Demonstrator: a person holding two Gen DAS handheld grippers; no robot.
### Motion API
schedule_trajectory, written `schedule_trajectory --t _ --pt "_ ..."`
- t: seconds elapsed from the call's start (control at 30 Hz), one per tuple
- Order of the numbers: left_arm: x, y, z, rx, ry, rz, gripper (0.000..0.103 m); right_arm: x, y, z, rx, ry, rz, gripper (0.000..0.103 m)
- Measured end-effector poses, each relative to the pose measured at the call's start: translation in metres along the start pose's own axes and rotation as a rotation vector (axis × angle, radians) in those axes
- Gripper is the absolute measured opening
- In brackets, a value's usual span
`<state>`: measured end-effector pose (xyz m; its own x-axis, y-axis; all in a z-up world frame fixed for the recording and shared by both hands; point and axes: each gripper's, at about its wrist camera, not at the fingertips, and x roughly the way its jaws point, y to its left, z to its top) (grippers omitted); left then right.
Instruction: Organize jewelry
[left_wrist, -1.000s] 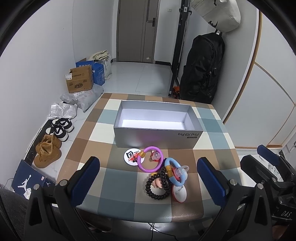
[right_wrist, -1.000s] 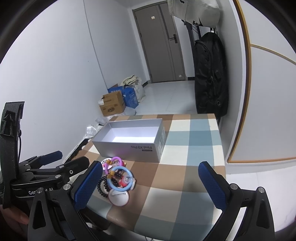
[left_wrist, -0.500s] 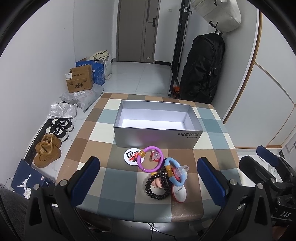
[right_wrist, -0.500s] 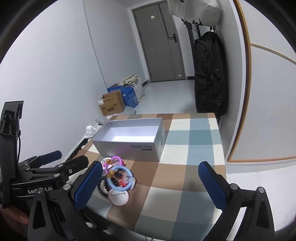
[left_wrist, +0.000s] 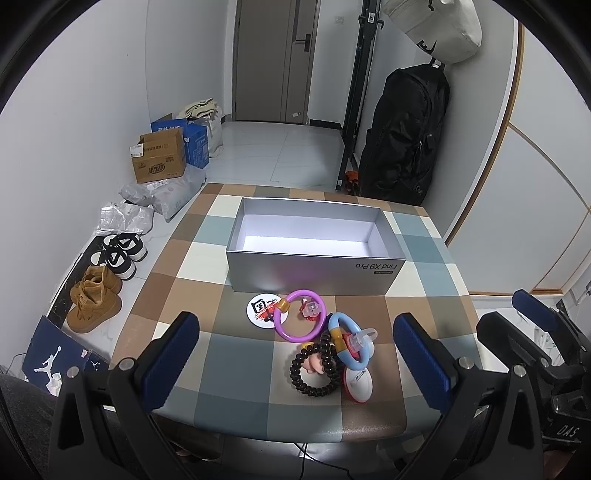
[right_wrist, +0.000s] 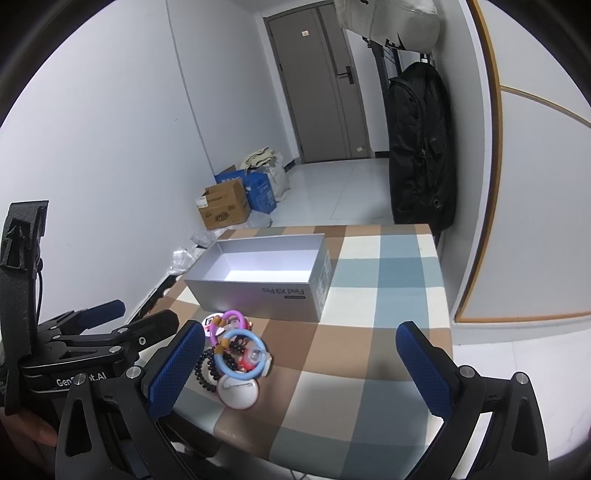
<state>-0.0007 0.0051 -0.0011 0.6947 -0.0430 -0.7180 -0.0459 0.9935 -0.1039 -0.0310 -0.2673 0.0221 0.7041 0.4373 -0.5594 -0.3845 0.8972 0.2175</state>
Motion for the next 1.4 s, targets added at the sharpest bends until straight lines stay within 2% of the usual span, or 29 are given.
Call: schedule_trajectory --t 0.33,0.53,0.73,0.97,1.13,1.3,1.4 --pt "0.002 0.001 -0.001 -0.013 0.014 -0.018 0.102 0.001 0.002 0.000 0.000 0.002 0.001 0.103" --pt "0.004 0.011 0.004 -0.047 0.048 -0.075 0.102 0.007 0.002 -0.001 0.009 0.035 0.008 0.103" --pt "0.017 0.042 0.011 -0.170 0.116 -0.149 0.102 0.026 0.007 -0.007 0.029 0.135 0.066 0.103" --pt "0.033 0.067 0.012 -0.274 0.176 -0.168 0.102 0.059 0.022 -0.025 0.019 0.290 0.148 0.103" --pt "0.042 0.076 0.010 -0.296 0.217 -0.174 0.102 0.081 0.034 -0.035 -0.007 0.376 0.186 0.094" --pt "0.046 0.082 0.008 -0.287 0.245 -0.179 0.102 0.096 0.045 -0.046 -0.056 0.452 0.177 0.069" --pt "0.049 0.086 0.006 -0.293 0.260 -0.179 0.102 0.099 0.054 -0.048 -0.113 0.450 0.154 0.061"
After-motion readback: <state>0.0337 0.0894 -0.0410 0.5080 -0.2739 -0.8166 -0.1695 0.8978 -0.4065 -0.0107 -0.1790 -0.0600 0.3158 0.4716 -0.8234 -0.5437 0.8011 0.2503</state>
